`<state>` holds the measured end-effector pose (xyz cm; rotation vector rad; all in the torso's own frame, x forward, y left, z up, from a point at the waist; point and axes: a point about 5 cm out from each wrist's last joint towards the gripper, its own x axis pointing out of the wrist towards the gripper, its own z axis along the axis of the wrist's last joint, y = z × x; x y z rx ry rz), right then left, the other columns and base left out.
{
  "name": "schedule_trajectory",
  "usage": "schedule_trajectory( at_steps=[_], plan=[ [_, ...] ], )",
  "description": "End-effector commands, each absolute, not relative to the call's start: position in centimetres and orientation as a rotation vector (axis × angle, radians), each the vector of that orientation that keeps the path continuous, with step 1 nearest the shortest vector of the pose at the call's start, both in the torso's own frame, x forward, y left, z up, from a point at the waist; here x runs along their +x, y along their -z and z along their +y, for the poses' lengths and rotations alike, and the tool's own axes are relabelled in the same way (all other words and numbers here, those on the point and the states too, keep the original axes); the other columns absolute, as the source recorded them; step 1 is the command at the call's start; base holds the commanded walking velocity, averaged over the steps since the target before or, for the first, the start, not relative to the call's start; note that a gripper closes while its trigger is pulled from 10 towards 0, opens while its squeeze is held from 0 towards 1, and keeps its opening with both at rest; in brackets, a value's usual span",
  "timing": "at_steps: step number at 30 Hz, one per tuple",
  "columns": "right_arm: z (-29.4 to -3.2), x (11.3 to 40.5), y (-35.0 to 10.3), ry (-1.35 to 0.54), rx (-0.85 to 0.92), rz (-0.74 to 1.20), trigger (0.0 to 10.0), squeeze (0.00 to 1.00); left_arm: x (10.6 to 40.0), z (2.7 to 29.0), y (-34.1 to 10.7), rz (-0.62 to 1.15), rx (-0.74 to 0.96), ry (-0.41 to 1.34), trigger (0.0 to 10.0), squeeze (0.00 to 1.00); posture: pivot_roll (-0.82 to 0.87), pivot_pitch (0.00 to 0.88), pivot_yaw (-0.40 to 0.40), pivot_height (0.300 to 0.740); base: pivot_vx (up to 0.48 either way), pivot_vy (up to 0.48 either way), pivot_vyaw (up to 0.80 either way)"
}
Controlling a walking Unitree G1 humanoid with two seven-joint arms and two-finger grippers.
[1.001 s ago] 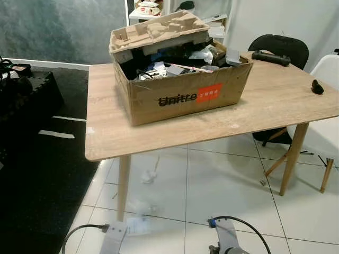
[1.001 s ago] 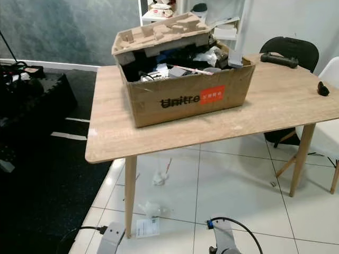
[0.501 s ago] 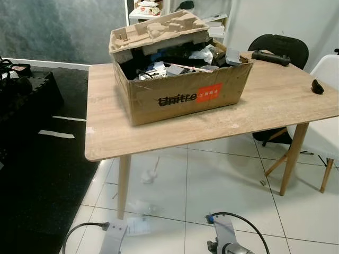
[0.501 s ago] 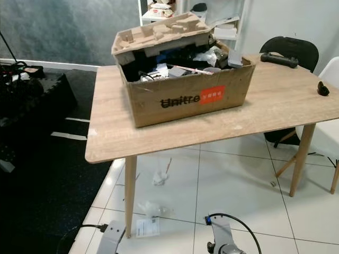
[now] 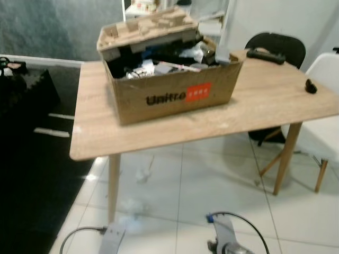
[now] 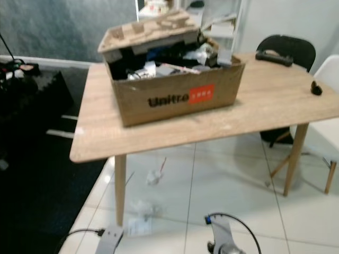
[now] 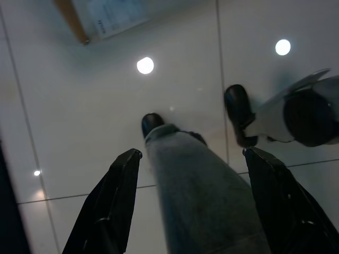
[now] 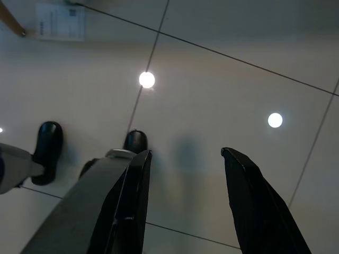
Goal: Picking trash to rubbish bin
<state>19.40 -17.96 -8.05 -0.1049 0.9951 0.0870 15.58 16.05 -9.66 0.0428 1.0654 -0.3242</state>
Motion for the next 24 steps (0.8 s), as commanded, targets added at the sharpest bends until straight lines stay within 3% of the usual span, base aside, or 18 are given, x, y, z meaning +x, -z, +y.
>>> schedule_trajectory(
  at_steps=[1, 24],
  plan=[
    [-17.8, 18.9, 8.3, -0.081, -0.09, 1.01, 10.0, 0.0, 14.9, 16.2, 9.9, 1.094, 0.057, 0.327, 10.0, 0.0, 0.01, 0.0, 0.003, 0.74, 0.0, -0.398, 0.0],
    [-18.0, 18.2, 8.7, -0.075, -0.088, 1.029, 10.0, 0.0, 13.4, 16.5, 10.5, 1.135, 0.062, 0.316, 10.0, 0.0, 0.02, 0.0, 0.004, 0.74, 0.0, -0.396, 0.0]
  ],
)
